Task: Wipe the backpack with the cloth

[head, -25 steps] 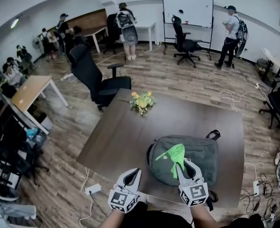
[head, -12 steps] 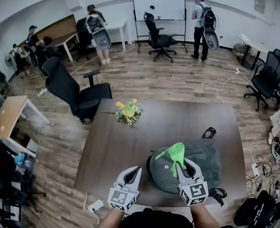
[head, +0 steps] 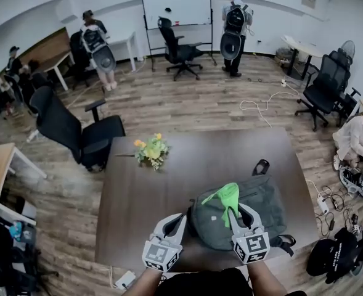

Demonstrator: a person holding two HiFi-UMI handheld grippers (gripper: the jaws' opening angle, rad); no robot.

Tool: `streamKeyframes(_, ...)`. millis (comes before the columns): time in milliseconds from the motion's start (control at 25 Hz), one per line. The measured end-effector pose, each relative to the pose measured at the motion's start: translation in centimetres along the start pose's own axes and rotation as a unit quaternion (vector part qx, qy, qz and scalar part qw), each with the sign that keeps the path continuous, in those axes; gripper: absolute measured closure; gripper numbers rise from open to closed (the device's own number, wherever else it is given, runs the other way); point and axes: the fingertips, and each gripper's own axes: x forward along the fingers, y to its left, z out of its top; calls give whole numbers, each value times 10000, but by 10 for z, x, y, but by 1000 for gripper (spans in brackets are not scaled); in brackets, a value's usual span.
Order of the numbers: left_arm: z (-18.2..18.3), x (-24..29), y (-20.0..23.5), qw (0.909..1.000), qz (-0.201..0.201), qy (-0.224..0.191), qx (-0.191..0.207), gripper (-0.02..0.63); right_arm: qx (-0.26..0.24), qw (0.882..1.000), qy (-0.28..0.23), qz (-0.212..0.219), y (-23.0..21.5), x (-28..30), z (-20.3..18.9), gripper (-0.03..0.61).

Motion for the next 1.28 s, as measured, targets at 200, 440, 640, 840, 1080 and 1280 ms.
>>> streamKeyframes(200,-4,6,6,10000,6,-22,-80,595,-16,9998,172,-31,-6,9,-11,485)
streamKeyframes(440,-11,14,11,9998,102,87,-118,595,29,9993,383,-6,-15,26,-25,485)
streamKeyframes(640,-16,19,13,9996,219,170,-110,595,56,9980,618,110,-20,38,-45,485)
streamKeyframes(840,-22,21,16,9988,344,319,-142,595,34,9952,978,1,-26,57,-67,485)
streamKeyframes(1080,-30,25,14,9981,405,451,-118,595,11,9855,1686,-172,-24,80,-108,485)
streamKeyframes(1280,-35,25,17,9976,466,482,-162,595,-111,9800,1985,21,-6,103,-133,485)
